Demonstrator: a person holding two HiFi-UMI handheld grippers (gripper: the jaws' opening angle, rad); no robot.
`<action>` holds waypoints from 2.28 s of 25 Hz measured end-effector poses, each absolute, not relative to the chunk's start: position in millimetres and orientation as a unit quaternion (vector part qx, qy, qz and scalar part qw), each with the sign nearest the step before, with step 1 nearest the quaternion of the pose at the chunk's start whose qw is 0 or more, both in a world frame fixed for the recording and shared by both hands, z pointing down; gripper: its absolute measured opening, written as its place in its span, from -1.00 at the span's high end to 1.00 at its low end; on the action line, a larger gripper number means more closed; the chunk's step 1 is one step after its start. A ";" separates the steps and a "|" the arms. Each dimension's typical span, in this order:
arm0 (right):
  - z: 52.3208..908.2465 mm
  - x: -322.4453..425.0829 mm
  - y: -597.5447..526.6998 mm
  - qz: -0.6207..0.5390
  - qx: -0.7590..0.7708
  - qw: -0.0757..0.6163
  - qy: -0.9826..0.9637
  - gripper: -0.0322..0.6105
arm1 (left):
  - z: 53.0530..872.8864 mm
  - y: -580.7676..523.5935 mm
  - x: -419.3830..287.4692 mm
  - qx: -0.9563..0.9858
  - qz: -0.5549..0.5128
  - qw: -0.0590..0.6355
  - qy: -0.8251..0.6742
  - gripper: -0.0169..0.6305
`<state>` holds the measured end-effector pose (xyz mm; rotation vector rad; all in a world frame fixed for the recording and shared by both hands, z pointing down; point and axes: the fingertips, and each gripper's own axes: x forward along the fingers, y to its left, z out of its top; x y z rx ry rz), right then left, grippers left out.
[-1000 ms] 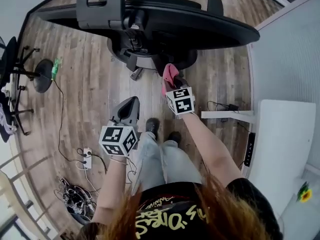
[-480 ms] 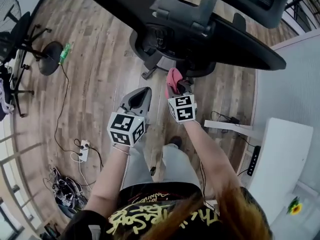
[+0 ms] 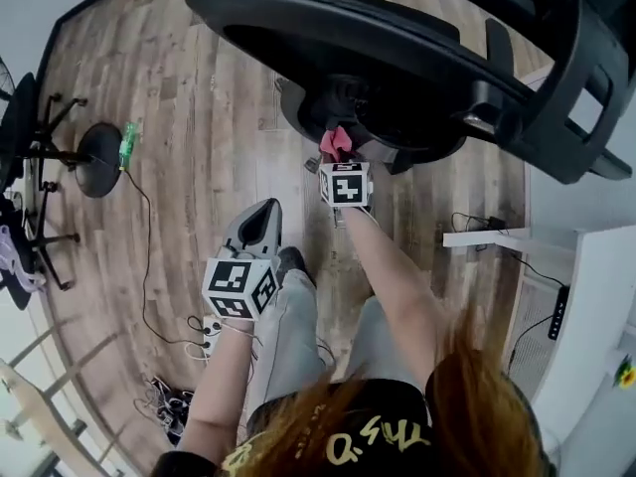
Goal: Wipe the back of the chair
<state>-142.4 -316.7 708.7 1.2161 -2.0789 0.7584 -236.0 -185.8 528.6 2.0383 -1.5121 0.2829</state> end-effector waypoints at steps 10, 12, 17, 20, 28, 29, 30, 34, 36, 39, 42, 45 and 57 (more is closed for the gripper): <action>745.9 -175.1 -352.2 0.312 0.525 0.350 -0.711 0.70 | 553.6 -204.3 -281.1 0.772 0.098 0.316 -0.543 0.97; 747.7 -176.6 -358.0 0.320 0.540 0.349 -0.696 0.70 | 558.6 -203.2 -287.3 0.771 0.100 0.324 -0.539 0.97; 749.6 -174.8 -358.8 0.340 0.570 0.340 -0.666 0.70 | 565.3 -207.7 -298.7 0.768 0.101 0.334 -0.537 0.97; 748.7 -183.9 -361.7 0.326 0.549 0.371 -0.675 0.70 | 564.3 -212.7 -302.3 0.771 0.100 0.334 -0.533 0.97; 733.7 -209.0 -380.0 0.324 0.502 0.381 -0.705 0.70 | 557.3 -207.6 -296.2 0.787 0.109 0.331 -0.509 0.97; 730.6 -212.4 -382.2 0.333 0.502 0.370 -0.707 0.70 | 557.5 -206.2 -295.7 0.788 0.111 0.331 -0.507 0.97; 727.6 -215.2 -383.6 0.346 0.505 0.353 -0.708 0.70 | 557.6 -205.1 -295.0 0.788 0.113 0.332 -0.506 0.97; 712.2 -226.6 -386.9 0.379 0.524 0.275 -0.712 0.70 | 552.4 -205.4 -295.6 0.792 0.114 0.330 -0.501 0.97; 702.3 -230.8 -388.4 0.387 0.535 0.237 -0.713 0.70 | 546.9 -208.9 -297.0 0.794 0.113 0.325 -0.501 0.97; 685.4 -234.4 -388.6 0.379 0.545 0.197 -0.722 0.70 | 538.5 -214.7 -294.3 0.799 0.114 0.314 -0.500 0.97; 659.6 -241.4 -391.2 0.328 0.543 0.184 -0.750 0.70 | 529.8 -216.7 -292.5 0.805 0.119 0.302 -0.497 0.97; 632.9 -240.9 -395.9 0.322 0.543 0.150 -0.761 0.70 | 521.3 -217.1 -293.3 0.807 0.120 0.296 -0.496 0.97; 539.2 -213.2 -378.8 0.284 0.538 0.074 -0.790 0.70 | 484.0 -224.8 -270.9 0.823 0.112 0.268 -0.488 0.97</action>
